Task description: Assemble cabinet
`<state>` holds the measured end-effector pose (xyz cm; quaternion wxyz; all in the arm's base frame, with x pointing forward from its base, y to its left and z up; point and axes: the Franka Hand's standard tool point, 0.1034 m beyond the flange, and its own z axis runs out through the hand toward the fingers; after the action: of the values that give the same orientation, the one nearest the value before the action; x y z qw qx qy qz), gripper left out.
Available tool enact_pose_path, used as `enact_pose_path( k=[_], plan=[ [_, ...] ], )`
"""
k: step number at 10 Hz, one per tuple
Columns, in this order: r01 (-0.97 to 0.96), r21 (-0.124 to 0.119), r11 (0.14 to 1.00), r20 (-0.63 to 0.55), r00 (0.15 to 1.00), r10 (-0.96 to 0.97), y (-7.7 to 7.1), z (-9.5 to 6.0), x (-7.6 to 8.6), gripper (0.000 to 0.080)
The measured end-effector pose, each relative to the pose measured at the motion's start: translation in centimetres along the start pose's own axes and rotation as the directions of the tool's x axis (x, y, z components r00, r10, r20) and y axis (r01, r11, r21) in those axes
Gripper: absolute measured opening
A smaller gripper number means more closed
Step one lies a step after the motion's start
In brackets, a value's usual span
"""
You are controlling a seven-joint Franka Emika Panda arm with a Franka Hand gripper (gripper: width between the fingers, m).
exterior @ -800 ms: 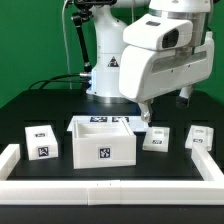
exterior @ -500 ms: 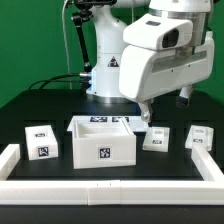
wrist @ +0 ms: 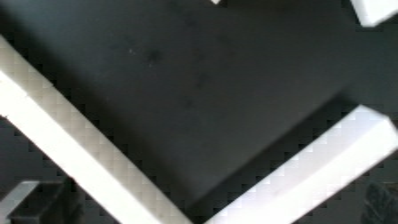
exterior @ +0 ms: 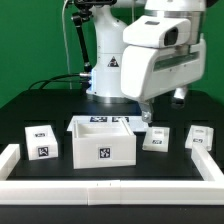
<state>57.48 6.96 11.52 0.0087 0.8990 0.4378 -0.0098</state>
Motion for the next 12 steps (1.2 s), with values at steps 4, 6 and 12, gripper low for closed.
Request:
enact_pose_path(
  k=[4, 6, 12],
  plan=[
    [0.244, -0.080, 0.966, -0.063, 0.966, -0.250, -1.3, 1.5, -4.6, 0.0798],
    [0.247, -0.083, 0.966, -0.065, 0.966, -0.252, -1.1, 1.5, -4.3, 0.0798],
    [0.647, -0.117, 0.753, -0.001, 0.758, -0.652, -2.2, 3.0, -9.2, 0.0798]
  ],
)
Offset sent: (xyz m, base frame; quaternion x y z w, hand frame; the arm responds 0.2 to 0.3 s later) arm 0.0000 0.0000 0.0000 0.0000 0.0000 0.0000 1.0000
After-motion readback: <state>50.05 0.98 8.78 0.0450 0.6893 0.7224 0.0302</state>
